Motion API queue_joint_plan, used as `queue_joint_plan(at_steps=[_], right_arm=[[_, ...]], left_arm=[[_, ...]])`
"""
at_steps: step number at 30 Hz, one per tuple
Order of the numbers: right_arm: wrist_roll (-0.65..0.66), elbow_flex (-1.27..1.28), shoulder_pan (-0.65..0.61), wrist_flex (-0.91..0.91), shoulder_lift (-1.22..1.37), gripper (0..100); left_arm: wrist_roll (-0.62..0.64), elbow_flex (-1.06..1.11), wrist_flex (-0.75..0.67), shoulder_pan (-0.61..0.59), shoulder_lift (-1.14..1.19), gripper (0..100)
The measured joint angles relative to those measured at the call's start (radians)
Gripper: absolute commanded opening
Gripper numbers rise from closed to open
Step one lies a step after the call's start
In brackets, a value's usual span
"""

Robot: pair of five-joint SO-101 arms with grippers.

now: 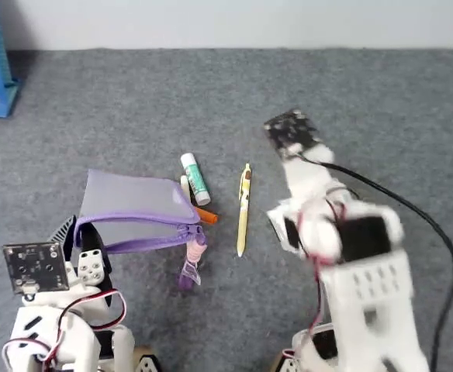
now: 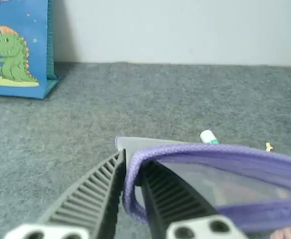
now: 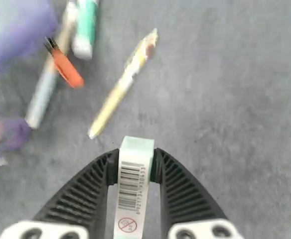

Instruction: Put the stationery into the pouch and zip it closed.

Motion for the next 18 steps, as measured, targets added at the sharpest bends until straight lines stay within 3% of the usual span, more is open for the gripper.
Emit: queue_joint_plan(at_steps=[7, 12, 18], right_arm=[[-0.203, 0.0, -0.18, -0.12, -0.272, 0.9], [-0.388, 0.005, -0.31, -0.259, -0.298, 0.8], [-0.41, 0.199, -0.454, -0.606, -0.322, 0.8]], left_arm=[[0.017, 0.0, -0.057, 0.006, 0.175, 1], [0.021, 0.002, -0.06, 0.005, 0.196, 1], [0.029, -0.002, -0.072, 0.003, 0.204, 1]])
